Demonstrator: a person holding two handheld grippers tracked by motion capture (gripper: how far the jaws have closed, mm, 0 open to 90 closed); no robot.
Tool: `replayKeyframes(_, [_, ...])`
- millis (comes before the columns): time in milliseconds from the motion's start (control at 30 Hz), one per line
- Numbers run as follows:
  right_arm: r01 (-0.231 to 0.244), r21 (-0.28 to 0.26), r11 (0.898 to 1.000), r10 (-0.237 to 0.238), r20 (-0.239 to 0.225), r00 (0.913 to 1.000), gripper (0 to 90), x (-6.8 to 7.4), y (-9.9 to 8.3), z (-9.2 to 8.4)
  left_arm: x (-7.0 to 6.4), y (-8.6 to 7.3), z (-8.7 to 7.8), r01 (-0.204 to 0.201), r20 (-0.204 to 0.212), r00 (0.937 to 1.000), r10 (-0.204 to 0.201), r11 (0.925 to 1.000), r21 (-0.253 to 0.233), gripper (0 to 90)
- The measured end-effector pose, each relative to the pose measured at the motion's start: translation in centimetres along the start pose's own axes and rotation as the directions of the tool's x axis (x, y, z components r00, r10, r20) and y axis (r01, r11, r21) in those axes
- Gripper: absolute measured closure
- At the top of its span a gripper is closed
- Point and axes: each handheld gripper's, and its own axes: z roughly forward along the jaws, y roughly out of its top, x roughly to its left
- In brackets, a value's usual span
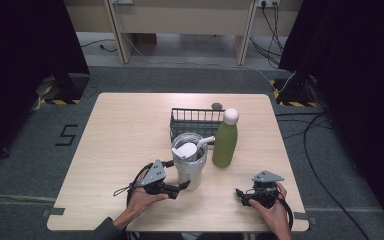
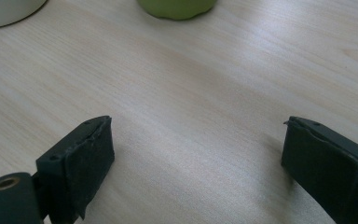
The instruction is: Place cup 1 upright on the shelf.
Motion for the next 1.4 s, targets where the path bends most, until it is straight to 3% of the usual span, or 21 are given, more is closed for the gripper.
replayKeyframes(333, [0.001, 0.000, 1.000, -0.001, 0.000, 1.0000, 9.6, 0.0, 0.0, 0.0, 0.1, -0.4, 2.0, 0.010, 0.009, 0.9999, -0.010, 0.9995, -0.031, 9.6])
replayKeyframes(733, [0.001, 0.000, 1.000, -0.001, 0.000, 1.0000, 9.6, 0.0, 0.0, 0.0, 0.2, -0.5, 2.7, 0.029, 0.024, 0.9993, -0.028, 0.9973, -0.067, 9.0])
replayKeyframes(900, [-0.001, 0.000, 1.000, 0.001, -0.001, 1.0000, 9.5, 0.0, 0.0, 0.0, 0.2, -0.4, 3.1, 0.061, 0.030, 0.9978, -0.059, 0.9953, -0.075, 9.4])
replayKeyframes(1400, [0.005, 0.000, 1.000, -0.005, -0.004, 1.0000, 9.3, 0.0, 0.0, 0.0, 0.5, -0.3, 3.2, 0.067, 0.039, 0.9972, -0.064, 0.9950, -0.074, 10.5])
